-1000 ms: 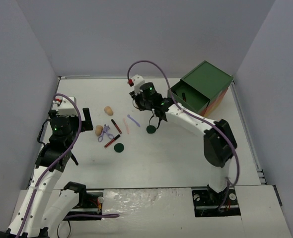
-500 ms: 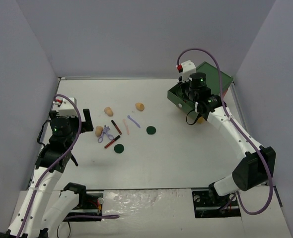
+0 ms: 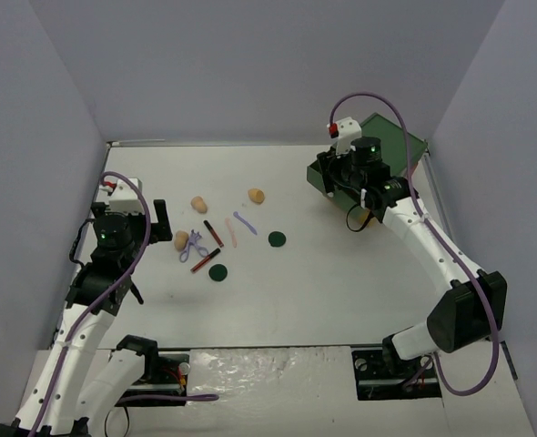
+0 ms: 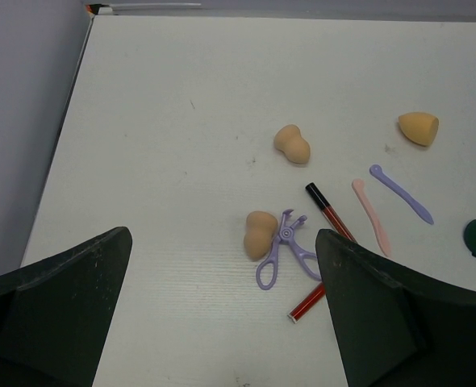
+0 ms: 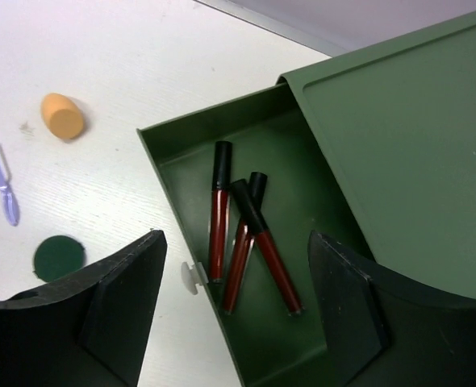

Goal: Organize the makeup

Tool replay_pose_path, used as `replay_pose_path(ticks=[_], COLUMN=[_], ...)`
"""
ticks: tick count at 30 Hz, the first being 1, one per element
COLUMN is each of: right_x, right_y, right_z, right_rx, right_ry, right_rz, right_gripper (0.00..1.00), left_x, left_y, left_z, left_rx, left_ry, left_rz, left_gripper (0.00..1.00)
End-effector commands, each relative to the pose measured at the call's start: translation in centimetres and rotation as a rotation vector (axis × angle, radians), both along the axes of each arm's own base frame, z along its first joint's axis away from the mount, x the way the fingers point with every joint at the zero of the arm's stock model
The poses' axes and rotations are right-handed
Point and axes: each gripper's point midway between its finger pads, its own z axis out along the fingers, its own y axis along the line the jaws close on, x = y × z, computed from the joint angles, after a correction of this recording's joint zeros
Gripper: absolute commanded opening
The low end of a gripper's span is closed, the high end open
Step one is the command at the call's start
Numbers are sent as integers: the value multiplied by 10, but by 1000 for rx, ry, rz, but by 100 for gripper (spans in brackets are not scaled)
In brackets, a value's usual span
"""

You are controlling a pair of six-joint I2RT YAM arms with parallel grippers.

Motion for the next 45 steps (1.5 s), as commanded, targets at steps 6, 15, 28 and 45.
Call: replay_pose_path(ticks=[6,15,28,45], right_x=[-44,-83,-101,-105], right_y=[16,11,6,6], right_z=[75,69,65,67], right_rx=[266,380,399,406], right_ry=[-140,-150,-203,-217], right_rz=[55,50,67,79], right_gripper=[84,94,94,94], left_x=[8,7,13,11], left_y=[-70,-104,-105,-101], left_z=[-16,-98,-192,-233], left_rx=[47,120,127,149], left_ry=[149,469,756,943], left_rz=[-378,-502,-434,-431], left_gripper=[88,87,43,26])
